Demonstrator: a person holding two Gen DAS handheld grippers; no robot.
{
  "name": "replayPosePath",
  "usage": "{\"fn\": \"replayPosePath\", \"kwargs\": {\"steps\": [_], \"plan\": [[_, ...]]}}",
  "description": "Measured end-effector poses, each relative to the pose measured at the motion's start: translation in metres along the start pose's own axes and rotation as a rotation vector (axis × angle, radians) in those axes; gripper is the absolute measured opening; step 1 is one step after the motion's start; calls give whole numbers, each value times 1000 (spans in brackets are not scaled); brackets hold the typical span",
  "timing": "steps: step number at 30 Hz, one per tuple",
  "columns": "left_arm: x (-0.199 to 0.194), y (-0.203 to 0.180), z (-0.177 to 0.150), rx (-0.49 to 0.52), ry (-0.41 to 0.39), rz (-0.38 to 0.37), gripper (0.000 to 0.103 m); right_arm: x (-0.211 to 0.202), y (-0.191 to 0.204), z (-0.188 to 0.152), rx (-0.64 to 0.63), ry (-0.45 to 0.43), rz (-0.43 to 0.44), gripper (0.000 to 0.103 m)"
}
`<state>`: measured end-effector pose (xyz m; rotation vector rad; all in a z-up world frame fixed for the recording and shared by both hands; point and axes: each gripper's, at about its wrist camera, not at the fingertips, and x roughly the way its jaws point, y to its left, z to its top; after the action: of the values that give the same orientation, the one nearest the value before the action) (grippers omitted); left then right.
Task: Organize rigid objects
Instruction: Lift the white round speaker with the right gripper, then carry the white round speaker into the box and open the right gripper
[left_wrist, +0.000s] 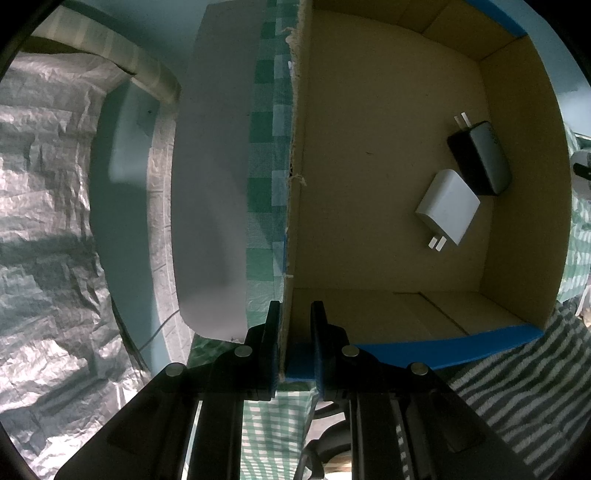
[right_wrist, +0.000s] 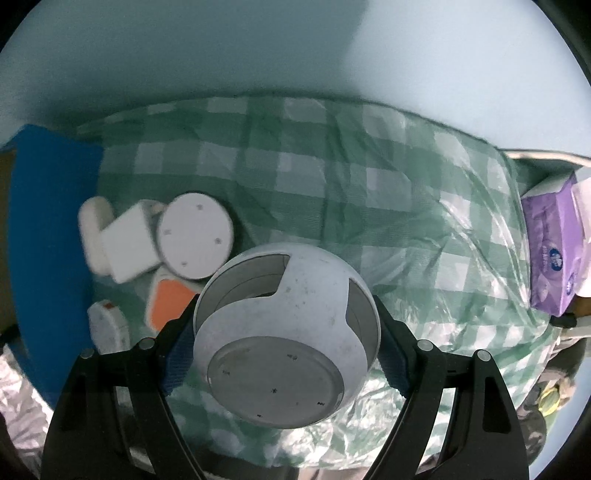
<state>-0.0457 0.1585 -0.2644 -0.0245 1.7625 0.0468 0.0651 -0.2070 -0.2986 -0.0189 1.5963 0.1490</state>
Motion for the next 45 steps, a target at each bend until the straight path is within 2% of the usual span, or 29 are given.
{"fn": "replayPosePath", "kwargs": {"steps": [13,21,34,45], "plan": [[0,-1,1,1,0,1,15,-68,36,-6,-101,-71,37,83],[-2,-3,1,6,-3,3,15,-101,86,2,-191,-112,63,83],[-2,1,2,-7,0,2,15,-104,180,2,-393,-120,96,83],[-1,2,2,-8,3,6,15,-82,244,11,-503,-77,89,83]]}}
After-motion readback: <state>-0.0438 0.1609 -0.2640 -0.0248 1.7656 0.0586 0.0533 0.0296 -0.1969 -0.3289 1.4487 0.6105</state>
